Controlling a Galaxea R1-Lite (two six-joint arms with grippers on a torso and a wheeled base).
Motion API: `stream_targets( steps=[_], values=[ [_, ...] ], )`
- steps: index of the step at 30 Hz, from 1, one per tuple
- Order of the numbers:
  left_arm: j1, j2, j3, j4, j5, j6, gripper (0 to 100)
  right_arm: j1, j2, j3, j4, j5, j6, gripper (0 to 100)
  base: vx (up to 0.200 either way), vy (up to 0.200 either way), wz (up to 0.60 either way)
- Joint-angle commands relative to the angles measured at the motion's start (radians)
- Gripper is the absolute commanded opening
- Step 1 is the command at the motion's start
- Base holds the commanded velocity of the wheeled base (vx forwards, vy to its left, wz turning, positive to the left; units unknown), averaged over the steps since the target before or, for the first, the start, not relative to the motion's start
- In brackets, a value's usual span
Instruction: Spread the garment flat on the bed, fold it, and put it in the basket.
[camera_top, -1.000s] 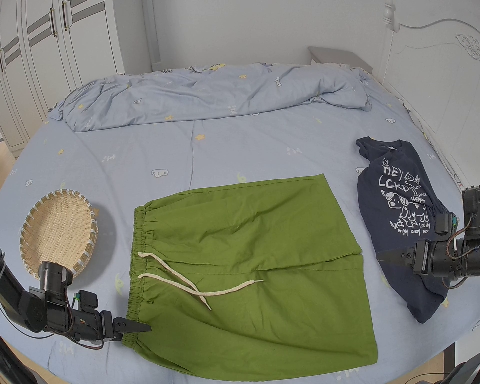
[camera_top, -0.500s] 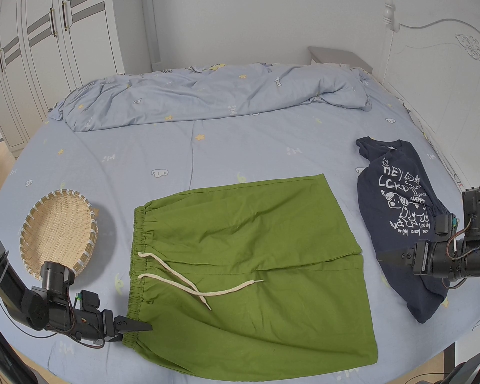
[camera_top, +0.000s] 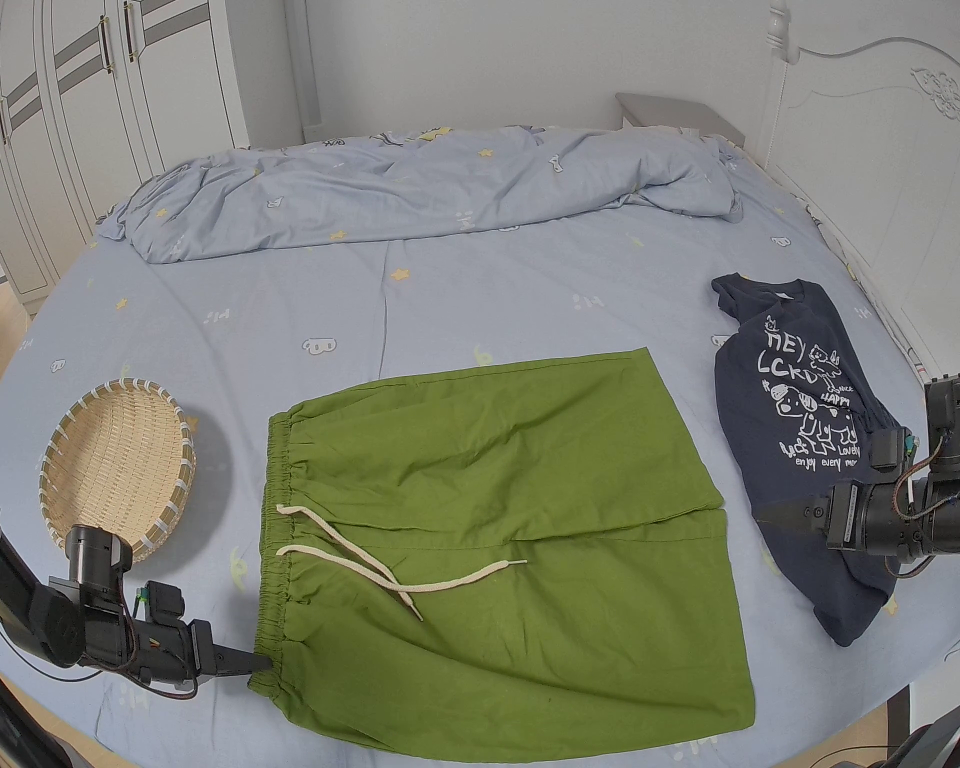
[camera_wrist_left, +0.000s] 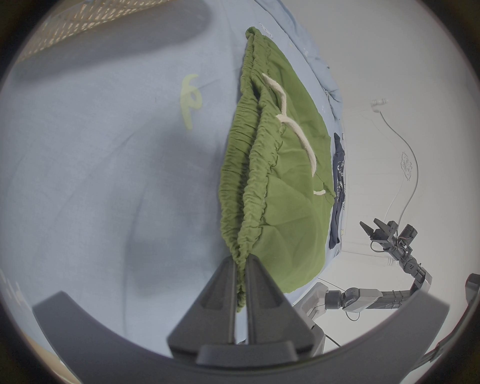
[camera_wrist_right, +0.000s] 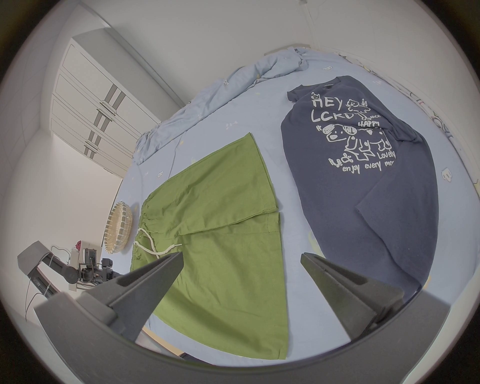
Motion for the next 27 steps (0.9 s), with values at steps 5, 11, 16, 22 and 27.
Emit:
stream_targets(
  steps=[5,11,16,22,27],
  values=[
    [0.039,-0.076,0.025,0.000,0.005,0.009,0,0.000,-0.002,0.035,0.004,0.002,-0.001,100,0.000,0.000,0.00],
    [0.072,-0.134,0.036,0.000,0.007,0.015,0,0.006,0.006,0.159,0.010,0.017,-0.006,100,0.000,0.000,0.00],
    [0.109,-0.102,0.039,0.000,0.007,0.067,0,0.010,0.009,0.269,0.010,0.075,-0.012,100,0.000,0.000,0.00],
    [0.110,-0.064,0.037,0.000,0.008,0.076,0,0.009,0.017,0.380,0.008,0.226,-0.012,100,0.000,0.000,0.00],
    [0.112,-0.059,0.033,0.000,0.008,0.076,0,0.009,0.087,0.417,0.002,0.239,-0.044,100,0.000,0.000,0.00]
  ],
)
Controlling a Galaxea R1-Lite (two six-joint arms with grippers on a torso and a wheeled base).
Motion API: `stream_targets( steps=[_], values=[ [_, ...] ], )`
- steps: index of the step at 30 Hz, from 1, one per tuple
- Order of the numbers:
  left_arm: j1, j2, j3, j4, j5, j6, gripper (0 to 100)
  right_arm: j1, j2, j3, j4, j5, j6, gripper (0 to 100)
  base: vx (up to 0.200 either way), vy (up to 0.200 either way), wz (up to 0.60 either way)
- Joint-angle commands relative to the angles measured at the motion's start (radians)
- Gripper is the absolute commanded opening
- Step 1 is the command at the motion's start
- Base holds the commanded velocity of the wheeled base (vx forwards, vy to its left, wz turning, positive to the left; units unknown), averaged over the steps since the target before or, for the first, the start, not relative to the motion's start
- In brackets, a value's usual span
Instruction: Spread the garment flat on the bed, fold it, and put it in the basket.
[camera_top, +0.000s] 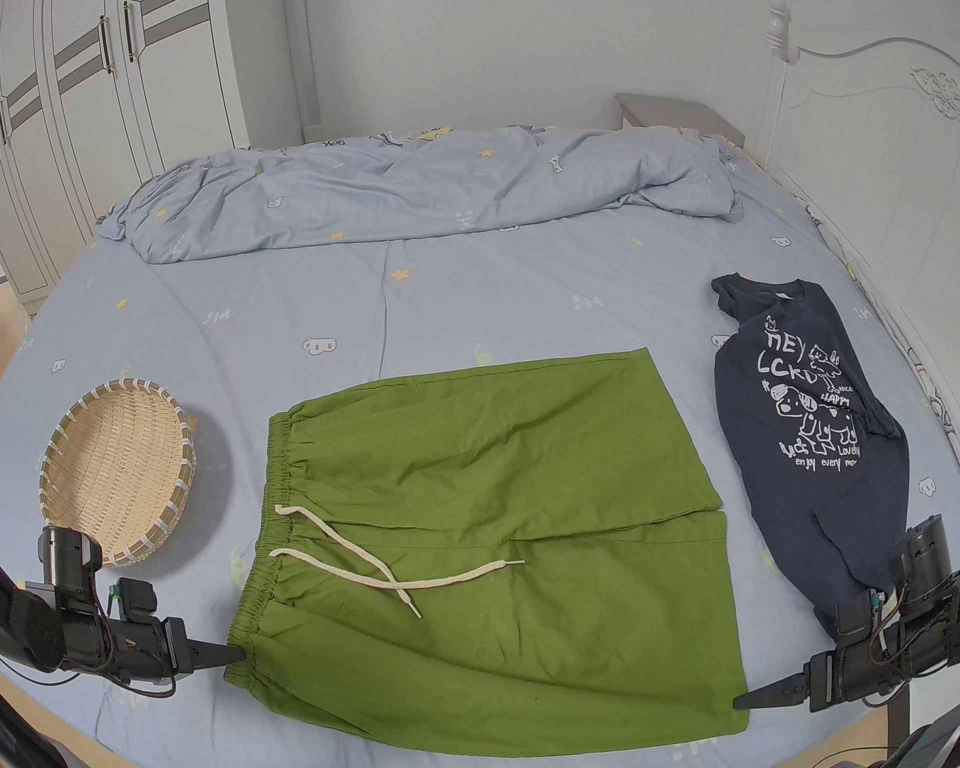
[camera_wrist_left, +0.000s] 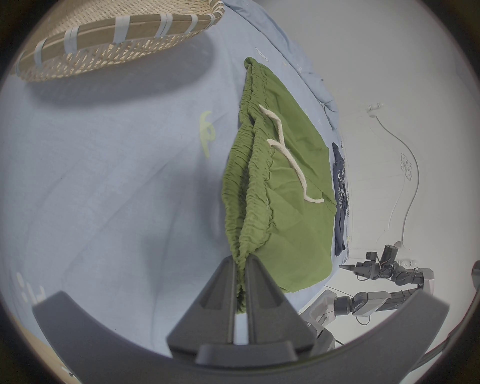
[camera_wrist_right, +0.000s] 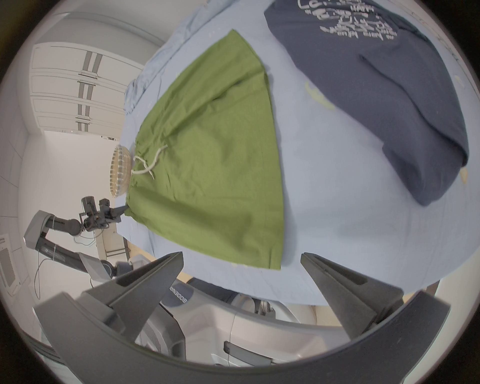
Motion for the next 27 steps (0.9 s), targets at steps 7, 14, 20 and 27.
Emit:
stream_targets(
  steps=[7,14,20,27],
  values=[
    [-0.001,0.035,-0.007,-0.001,0.000,0.000,0,0.002,0.228,0.078,-0.123,0.025,-0.064,100,0.000,0.000,0.00],
    [-0.001,0.032,-0.006,-0.001,0.000,0.000,0,0.002,0.358,0.124,-0.307,0.074,-0.070,100,0.000,0.000,0.00],
    [-0.002,0.035,-0.007,-0.001,0.000,0.000,0,0.001,0.392,0.135,-0.350,0.074,-0.083,100,0.000,0.000,0.00],
    [-0.004,0.033,-0.006,-0.001,0.000,0.000,0,-0.004,0.424,0.135,-0.416,0.137,-0.085,100,0.000,0.000,0.00]
  ],
)
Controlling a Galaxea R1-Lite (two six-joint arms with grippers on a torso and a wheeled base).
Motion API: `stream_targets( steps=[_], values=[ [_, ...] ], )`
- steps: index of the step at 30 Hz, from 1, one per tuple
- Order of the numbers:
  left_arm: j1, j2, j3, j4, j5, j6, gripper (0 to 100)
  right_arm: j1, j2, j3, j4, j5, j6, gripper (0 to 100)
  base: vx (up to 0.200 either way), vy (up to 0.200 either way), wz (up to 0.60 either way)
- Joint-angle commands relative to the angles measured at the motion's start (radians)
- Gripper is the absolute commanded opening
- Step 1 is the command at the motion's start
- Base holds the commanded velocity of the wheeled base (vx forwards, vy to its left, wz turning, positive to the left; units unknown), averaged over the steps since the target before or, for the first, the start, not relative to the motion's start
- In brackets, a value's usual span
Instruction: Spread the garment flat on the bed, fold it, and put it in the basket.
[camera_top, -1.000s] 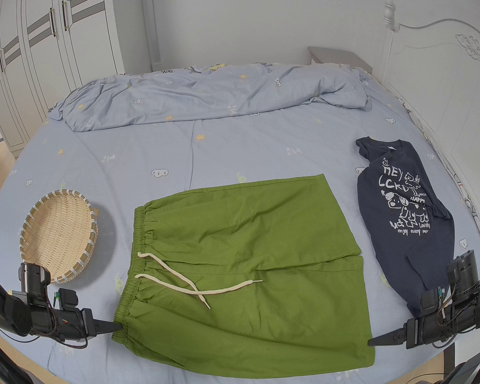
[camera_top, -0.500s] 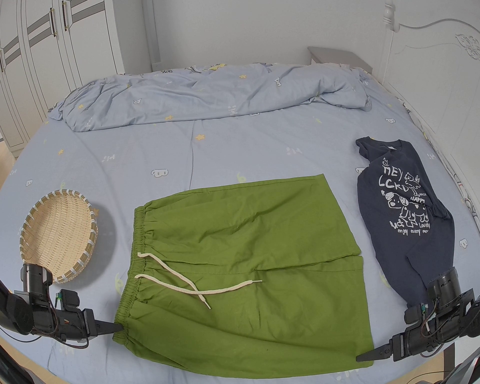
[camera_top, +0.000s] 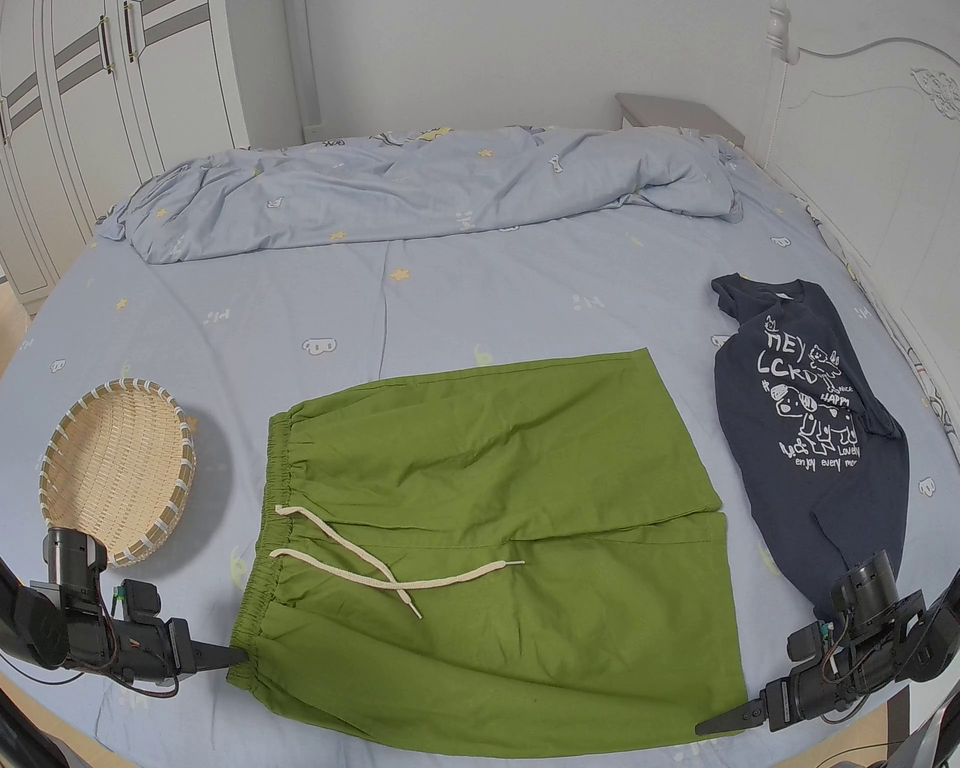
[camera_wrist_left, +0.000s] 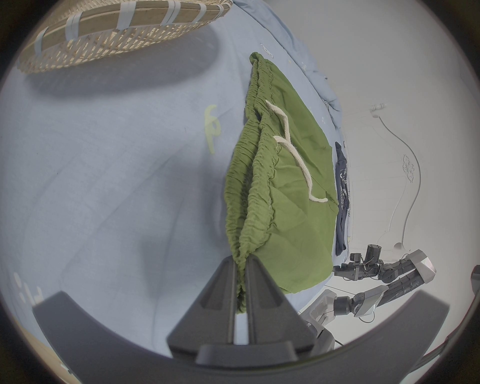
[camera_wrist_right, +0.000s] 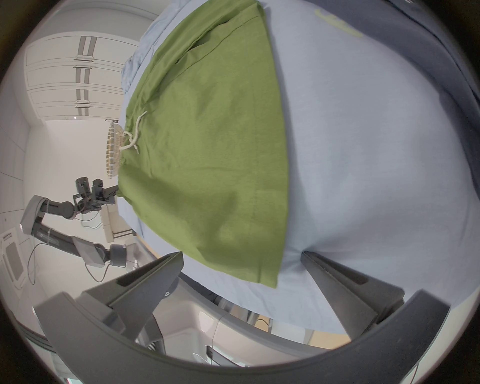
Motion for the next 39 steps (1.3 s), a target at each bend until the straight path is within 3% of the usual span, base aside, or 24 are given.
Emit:
stream_targets(
  steps=[1,6,13,14,25,29,39],
  values=[
    [0.000,0.001,0.001,0.000,0.000,0.000,0,-0.006,0.035,0.002,-0.022,0.029,0.000,100,0.000,0.000,0.00],
    [0.000,0.000,0.001,0.000,0.000,0.000,0,-0.010,0.031,0.003,-0.026,0.081,0.000,100,0.000,0.000,0.00],
    [0.000,0.000,0.001,0.000,0.000,0.000,0,-0.041,0.037,0.005,-0.031,0.084,-0.005,100,0.000,0.000,0.00],
    [0.000,0.000,0.001,0.000,0.000,0.000,0,-0.044,0.038,0.005,-0.031,0.084,-0.009,0,0.000,0.000,0.00],
    [0.002,0.004,0.000,0.000,0.000,0.000,0,-0.128,0.064,0.019,-0.029,0.084,-0.095,0,0.000,0.000,0.00],
    [0.002,0.003,0.001,0.000,0.000,0.000,0,-0.164,0.061,0.057,-0.029,0.082,-0.164,0,0.000,0.000,0.00],
    [-0.051,-0.014,-0.006,0.006,0.003,0.000,0,-0.153,-0.025,0.049,-0.025,0.071,-0.184,0,0.000,0.000,0.00]
  ],
)
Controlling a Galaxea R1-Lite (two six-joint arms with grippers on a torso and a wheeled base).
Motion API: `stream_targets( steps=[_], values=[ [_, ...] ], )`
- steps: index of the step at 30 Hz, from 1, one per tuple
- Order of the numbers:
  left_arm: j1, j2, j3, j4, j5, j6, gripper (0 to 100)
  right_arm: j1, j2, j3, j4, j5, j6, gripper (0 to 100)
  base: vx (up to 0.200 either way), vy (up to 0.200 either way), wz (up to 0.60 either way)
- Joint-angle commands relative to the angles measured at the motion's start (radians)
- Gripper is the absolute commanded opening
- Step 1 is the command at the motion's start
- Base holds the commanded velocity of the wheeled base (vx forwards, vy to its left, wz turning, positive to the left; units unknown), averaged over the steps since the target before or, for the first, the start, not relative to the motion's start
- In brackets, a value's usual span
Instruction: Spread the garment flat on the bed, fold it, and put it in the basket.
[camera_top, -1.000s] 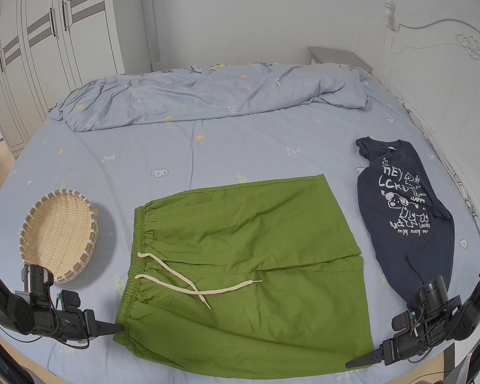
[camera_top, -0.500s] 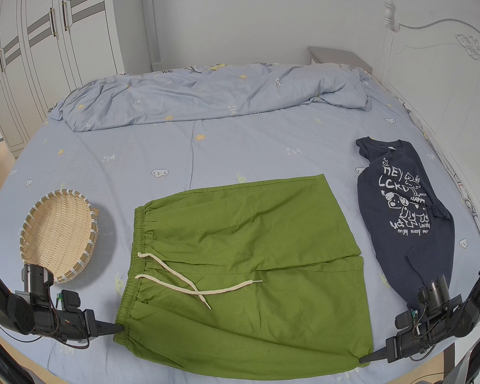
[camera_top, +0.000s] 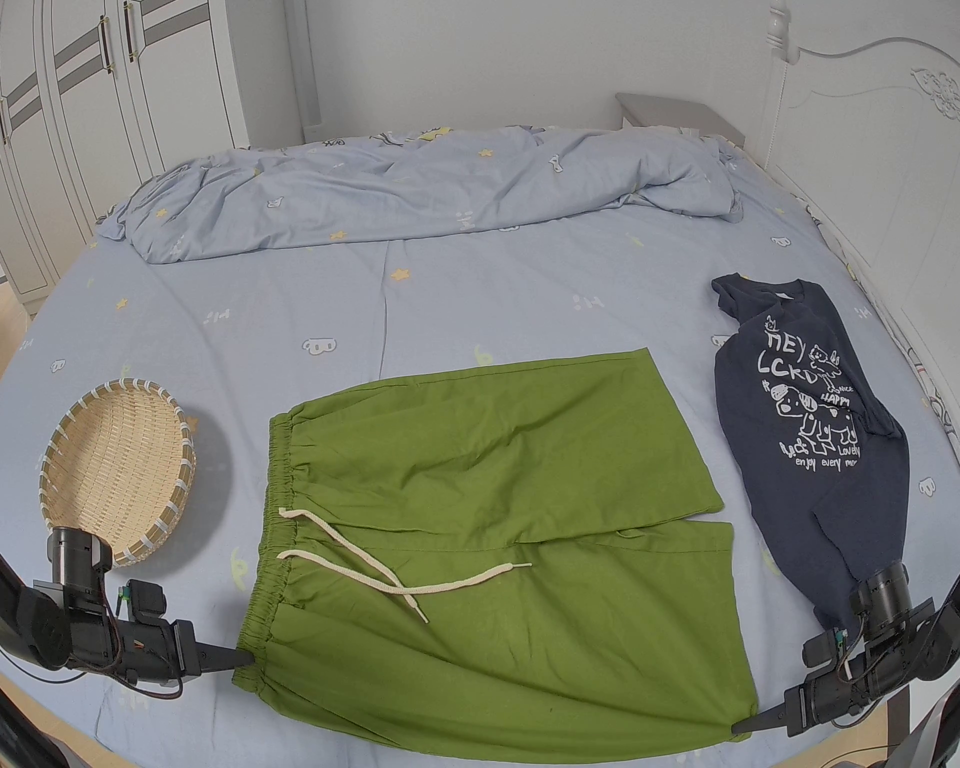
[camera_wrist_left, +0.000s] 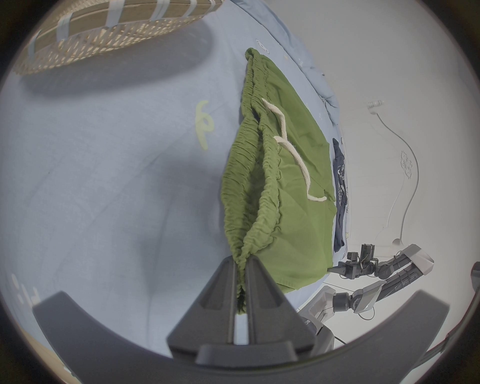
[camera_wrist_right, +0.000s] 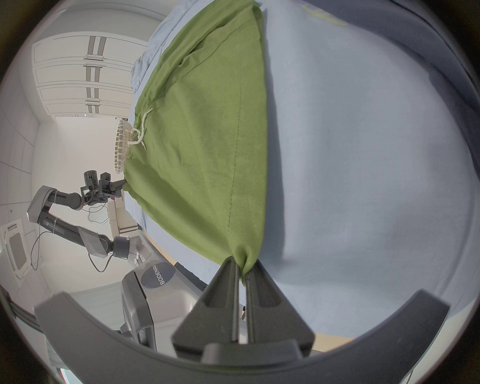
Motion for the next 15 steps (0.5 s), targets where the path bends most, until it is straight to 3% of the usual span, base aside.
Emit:
stream_targets(
  steps=[1,6,8,10,11,12,15],
  values=[
    [-0.037,-0.047,-0.007,0.010,0.008,-0.013,0,0.001,-0.128,-0.059,0.019,-0.004,0.039,0,0.000,0.000,0.00],
    [-0.083,-0.180,-0.104,0.157,0.008,-0.147,0,0.012,-0.275,-0.188,0.147,-0.004,0.137,0,0.000,0.000,0.00],
    [-0.106,-0.283,-0.242,0.378,0.008,-0.188,0,0.030,-0.373,-0.363,0.374,-0.004,0.146,0,0.000,0.000,0.00],
    [-0.114,-0.320,-0.342,0.502,0.008,-0.191,0,0.047,-0.413,-0.496,0.530,-0.006,0.148,0,0.000,0.000,0.00],
    [-0.115,-0.321,-0.349,0.511,0.008,-0.191,0,0.048,-0.416,-0.507,0.541,-0.006,0.148,0,0.000,0.000,0.00],
    [-0.115,-0.332,-0.434,0.599,0.008,-0.197,0,0.070,-0.427,-0.623,0.648,-0.026,0.151,0,0.000,0.000,0.00],
    [-0.112,-0.321,-0.555,0.695,0.006,-0.214,0,0.100,-0.422,-0.775,0.734,-0.115,0.153,0,0.000,0.000,0.00]
  ],
)
